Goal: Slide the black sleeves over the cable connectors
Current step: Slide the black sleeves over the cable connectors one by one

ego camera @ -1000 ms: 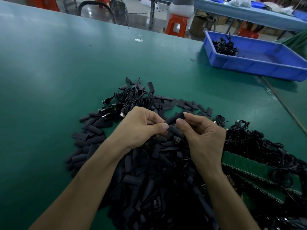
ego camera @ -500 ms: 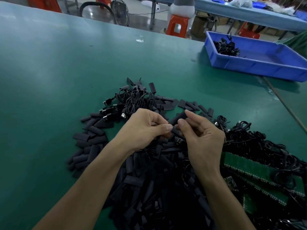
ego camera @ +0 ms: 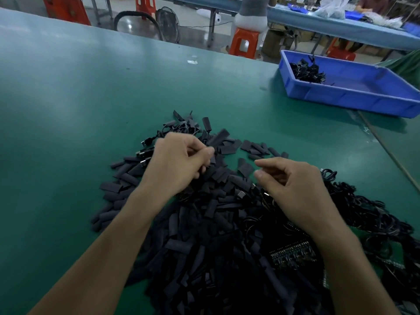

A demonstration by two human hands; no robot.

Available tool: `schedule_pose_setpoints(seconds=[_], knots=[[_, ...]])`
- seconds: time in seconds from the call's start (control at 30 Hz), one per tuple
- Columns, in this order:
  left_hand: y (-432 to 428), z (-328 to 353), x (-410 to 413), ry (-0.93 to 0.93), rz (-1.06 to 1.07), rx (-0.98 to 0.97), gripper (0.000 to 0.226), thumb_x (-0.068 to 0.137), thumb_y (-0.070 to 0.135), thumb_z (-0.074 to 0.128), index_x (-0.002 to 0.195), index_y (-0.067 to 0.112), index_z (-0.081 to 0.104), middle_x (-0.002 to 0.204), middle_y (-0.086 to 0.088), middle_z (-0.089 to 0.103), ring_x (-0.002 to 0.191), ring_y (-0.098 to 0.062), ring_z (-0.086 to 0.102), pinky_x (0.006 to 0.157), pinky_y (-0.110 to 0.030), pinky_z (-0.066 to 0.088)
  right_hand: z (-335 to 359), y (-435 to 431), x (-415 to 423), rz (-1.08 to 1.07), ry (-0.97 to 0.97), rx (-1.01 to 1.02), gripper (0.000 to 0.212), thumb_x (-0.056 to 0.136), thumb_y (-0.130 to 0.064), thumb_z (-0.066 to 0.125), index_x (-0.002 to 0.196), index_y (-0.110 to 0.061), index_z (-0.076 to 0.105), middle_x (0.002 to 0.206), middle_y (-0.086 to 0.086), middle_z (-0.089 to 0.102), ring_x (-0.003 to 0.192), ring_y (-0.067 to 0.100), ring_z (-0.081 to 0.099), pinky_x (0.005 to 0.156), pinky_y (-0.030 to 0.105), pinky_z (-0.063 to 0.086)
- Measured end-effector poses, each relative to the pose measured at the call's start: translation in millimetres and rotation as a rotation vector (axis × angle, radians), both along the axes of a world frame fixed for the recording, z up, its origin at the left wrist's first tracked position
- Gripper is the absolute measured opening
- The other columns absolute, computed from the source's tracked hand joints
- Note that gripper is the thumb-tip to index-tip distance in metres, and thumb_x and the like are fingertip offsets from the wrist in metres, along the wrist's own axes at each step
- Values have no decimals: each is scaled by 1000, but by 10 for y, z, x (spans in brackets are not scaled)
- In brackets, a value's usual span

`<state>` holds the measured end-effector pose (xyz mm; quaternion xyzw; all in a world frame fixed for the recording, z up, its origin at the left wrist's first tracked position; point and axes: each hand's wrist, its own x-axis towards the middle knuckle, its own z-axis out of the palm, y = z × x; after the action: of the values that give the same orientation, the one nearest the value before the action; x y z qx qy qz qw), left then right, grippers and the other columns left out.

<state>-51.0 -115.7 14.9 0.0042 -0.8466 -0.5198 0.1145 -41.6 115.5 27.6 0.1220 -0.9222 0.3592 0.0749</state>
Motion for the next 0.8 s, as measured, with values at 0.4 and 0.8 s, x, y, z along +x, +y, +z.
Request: schedule_pose_setpoints(seconds=[0.4,0.8], knots=[[-193,139,-1049,-29,314,-365,23,93,21,68,78,6,77,75,-7,68,71,-24,62,71,-28,45,104,408,3,41,-281,362,34,86,-14,70,119,-26,69,122,-6,64,106,6,54,94,21,39],[162,90,-921,113,316,-624,14,95,37,67,98,24,68,98,3,63,81,-19,58,68,-29,39,-64,496,-111,-52,-26,131,11,91,-16,72,97,-26,70,86,-16,67,82,-1,61,69,15,42]])
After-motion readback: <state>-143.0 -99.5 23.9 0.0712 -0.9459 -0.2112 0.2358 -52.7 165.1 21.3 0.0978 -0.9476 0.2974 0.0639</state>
